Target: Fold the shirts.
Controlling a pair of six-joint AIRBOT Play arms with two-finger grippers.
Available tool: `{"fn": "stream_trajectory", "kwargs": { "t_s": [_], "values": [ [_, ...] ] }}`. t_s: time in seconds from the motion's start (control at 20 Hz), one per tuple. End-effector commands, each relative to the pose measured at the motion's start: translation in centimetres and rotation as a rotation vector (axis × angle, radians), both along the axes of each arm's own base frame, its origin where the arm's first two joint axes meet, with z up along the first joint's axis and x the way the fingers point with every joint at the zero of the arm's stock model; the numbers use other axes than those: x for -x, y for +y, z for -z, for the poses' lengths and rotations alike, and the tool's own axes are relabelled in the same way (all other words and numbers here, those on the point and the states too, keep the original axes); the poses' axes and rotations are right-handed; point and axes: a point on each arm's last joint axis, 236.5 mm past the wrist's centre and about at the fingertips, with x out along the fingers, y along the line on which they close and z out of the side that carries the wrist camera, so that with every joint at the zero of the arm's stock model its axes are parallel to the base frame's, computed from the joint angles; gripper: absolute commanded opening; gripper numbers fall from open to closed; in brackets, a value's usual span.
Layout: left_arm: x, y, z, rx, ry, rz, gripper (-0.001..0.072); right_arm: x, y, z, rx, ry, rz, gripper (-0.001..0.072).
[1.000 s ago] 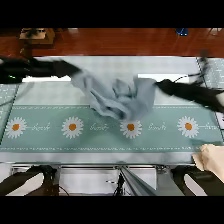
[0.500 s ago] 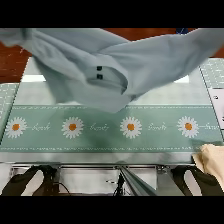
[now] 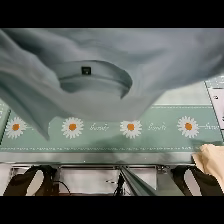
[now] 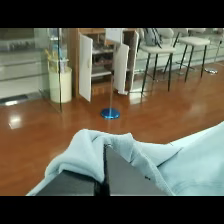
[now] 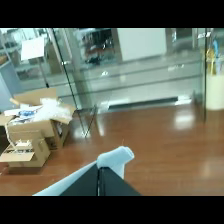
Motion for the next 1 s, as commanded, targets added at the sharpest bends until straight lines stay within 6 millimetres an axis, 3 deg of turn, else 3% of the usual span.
{"fn": "stream_trajectory", "kwargs": {
  "t_s": [0.0,0.15,0.3,0.4,0.5,0.7,0.85,0.95],
  "values": [
    [2.5,0.0,-1.0,-0.013,-0.015,-0.039,0.002,2.8,0.4,-0.7,0.066,0.028,0.025,0.0027],
    [1.8,1.1,3.3,-0.071,0.162,-0.084,0.002,3.4,-1.9,3.2,0.145,0.203,0.12,0.0027],
    [-1.4,3.3,7.9,-0.087,0.337,-0.136,0.002,1.4,-4.8,8.9,0.179,0.461,0.167,0.0027],
    [-4.6,4.0,12.0,-0.057,0.476,-0.118,0.002,-2.3,-4.9,12.0,0.14,0.585,0.092,0.0027],
    [-8.6,4.4,17.4,0.004,0.653,-0.072,0.0021,-6.9,-3.9,15.5,0.063,0.705,-0.036,0.0027],
    [-15.8,1.7,26.5,0.076,0.841,0.065,0.0021,-15.3,0.4,23.1,-0.07,0.89,-0.3,0.0027],
    [-20.9,-0.2,32.4,0.058,0.913,0.101,0.0022,-22.0,2.9,28.6,-0.068,0.909,-0.327,0.0027],
    [-22.9,0.2,36.7,0.052,1.001,0.087,0.0022,-26.4,3.5,31.6,-0.1,0.88,-0.294,0.0028]
  ]
}}
